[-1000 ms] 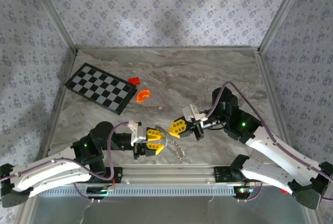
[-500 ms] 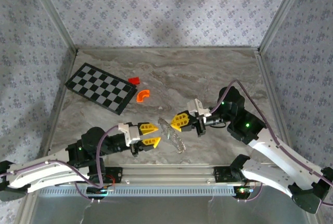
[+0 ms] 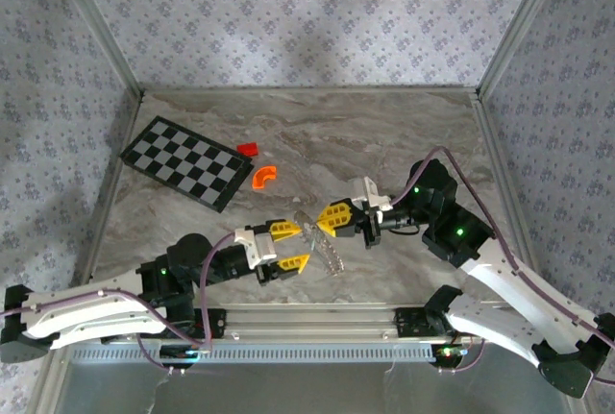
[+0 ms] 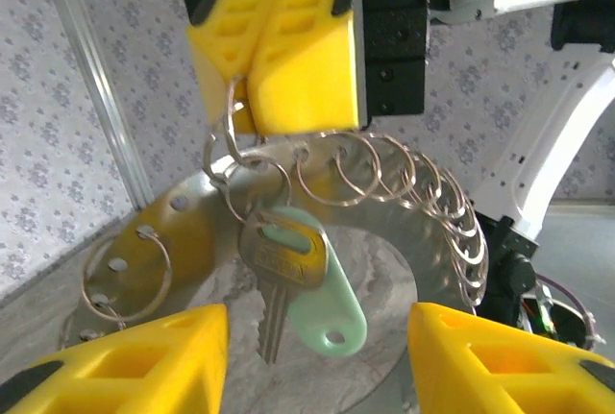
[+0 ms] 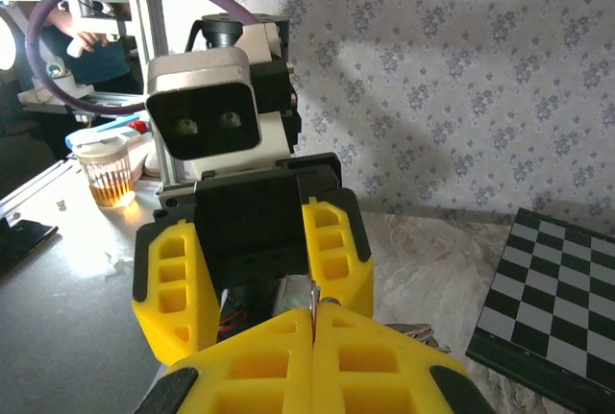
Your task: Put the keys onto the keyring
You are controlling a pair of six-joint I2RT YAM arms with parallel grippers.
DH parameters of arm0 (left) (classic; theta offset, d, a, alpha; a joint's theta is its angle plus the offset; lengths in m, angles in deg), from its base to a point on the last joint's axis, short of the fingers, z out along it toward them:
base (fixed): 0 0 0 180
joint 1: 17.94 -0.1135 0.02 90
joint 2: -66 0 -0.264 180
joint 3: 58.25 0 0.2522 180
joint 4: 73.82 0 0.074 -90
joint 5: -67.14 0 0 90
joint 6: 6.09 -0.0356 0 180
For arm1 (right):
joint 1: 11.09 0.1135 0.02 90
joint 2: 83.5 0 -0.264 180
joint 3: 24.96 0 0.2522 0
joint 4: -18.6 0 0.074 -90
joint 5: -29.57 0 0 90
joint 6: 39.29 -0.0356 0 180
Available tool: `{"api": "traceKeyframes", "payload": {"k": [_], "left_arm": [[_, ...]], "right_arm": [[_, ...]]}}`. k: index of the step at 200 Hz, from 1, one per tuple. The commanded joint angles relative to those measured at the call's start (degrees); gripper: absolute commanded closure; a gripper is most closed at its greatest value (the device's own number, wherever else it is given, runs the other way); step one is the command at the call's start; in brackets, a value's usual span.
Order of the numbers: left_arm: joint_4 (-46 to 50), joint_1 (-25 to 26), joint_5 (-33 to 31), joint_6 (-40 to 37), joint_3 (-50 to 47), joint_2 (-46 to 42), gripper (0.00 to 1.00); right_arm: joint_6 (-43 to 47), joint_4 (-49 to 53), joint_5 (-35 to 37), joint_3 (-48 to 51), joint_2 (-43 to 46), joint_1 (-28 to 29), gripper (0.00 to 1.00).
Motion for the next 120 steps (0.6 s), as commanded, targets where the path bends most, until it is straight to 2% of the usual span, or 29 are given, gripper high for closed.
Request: {"api": "traceKeyframes", "payload": {"k": [1, 33, 120], "left_arm": [[-6.6, 0.4, -1.9, -1.0, -0.5, 0.5, 0.45], [-8.8, 0.4, -3.6, -1.9, -0.9, 1.7, 0.44], [-11.4, 0.7, -6.5, -3.1, -1.1, 5.0, 0.52]], "right_arm": [[-1.3, -2.6, 0.8, 0.3, 1.1, -0.4, 1.0], [-2.1, -3.7, 1.8, 1.0, 1.4, -0.6, 1.0], [-4.5, -7.8, 3.3, 2.8, 1.3, -1.6, 1.0]]}}
